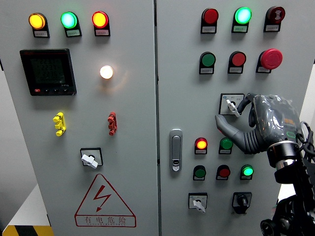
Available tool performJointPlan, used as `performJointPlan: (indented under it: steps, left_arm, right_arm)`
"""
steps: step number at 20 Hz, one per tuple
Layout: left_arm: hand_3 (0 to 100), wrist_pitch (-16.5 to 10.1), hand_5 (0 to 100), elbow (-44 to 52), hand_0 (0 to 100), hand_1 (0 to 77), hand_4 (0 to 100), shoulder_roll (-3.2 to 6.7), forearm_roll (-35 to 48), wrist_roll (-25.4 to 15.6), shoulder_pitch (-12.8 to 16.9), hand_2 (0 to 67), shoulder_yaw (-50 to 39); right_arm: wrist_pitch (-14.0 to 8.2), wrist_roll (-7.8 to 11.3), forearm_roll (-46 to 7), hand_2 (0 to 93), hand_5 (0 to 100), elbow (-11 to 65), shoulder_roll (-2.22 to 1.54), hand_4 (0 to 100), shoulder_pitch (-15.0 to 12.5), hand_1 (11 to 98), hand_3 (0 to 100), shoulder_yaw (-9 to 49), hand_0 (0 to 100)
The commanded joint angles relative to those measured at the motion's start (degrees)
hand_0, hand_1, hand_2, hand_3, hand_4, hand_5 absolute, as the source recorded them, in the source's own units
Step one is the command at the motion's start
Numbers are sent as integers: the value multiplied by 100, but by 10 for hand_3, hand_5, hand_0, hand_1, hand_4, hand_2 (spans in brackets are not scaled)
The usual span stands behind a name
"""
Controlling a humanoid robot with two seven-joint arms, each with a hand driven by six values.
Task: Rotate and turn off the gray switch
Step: 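Twist the right wrist to rotate the white knob to vertical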
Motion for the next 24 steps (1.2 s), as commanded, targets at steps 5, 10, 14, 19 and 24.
performJointPlan:
  steps: [5,10,14,19,24]
  left_arm:
    - [222,0,123,0,330,0,118,0,0,0,-7,123,0]
    - [222,0,123,0,329,0,118,0,0,0,-7,123,0]
    - [223,0,123,0,330,0,119,0,0,0,-7,123,0]
    - [223,0,123,0,330,0,119,0,0,0,-7,123,0]
    - [223,0,123,0,330,0,119,0,0,0,-7,123,0]
  right_arm:
    - [0,-10,-9,688,1000,-20,-1,949,10,306,980,-11,334]
    - [0,-10,-9,704,1000,-20,-1,949,10,314,989,-11,464]
    - [0,-19,-52,711,1000,-37,-1,949,36,312,991,-20,526]
    - [9,-63,-52,725,1000,-64,8,948,107,309,999,-64,557]
    - [9,-63,-52,736,1000,-64,-1,952,89,325,1000,-64,574]
